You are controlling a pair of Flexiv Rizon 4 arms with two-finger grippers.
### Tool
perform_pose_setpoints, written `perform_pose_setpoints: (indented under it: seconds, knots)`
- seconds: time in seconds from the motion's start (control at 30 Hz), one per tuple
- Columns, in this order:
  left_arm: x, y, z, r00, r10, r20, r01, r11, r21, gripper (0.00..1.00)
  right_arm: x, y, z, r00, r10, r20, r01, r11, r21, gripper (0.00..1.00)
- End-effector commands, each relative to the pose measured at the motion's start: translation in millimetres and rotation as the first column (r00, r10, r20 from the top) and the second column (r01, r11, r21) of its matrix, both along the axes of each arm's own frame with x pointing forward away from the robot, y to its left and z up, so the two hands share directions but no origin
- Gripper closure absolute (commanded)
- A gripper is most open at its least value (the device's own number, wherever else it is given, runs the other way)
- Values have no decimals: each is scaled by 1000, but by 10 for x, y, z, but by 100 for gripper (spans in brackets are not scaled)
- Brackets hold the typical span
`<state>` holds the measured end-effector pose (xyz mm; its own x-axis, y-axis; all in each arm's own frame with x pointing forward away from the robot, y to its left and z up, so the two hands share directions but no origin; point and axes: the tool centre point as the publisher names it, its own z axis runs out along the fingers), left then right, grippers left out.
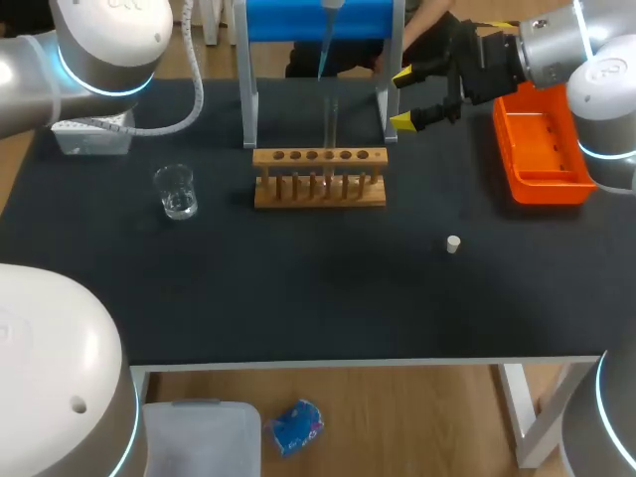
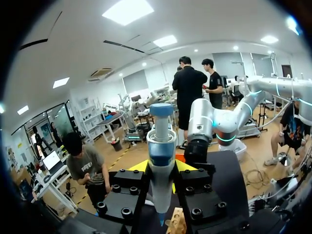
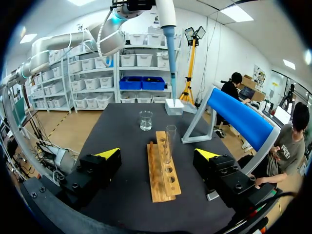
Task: Invert the test tube, pick up the pipette, mount the tip to pipette, aspirate from beaker and dispense into the tube, eject the tip, return the pipette, and cap with the stopper.
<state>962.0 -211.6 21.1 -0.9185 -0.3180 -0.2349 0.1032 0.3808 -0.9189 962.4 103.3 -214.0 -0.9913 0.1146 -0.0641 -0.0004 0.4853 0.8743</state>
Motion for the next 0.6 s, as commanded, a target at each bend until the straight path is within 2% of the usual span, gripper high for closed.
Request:
perform_pose_setpoints:
  seconds: [0.03,0.3,0.47,0.6]
  knots:
    - [-149,71,20,1000,9,-7,-9,1000,9,100,-2,-2,0,1000,0,0,0,1000,-1,0]
    - [-478,192,-66,999,47,-26,-47,999,7,100,-2,-2,0,1000,0,0,0,1000,-1,0]
    - [-701,245,-174,995,71,-65,-71,997,2,100,-2,-2,0,1000,0,0,0,1000,-1,0]
    - [-701,245,-174,995,71,-65,-71,997,2,100,-2,-2,0,1000,0,0,0,1000,-1,0]
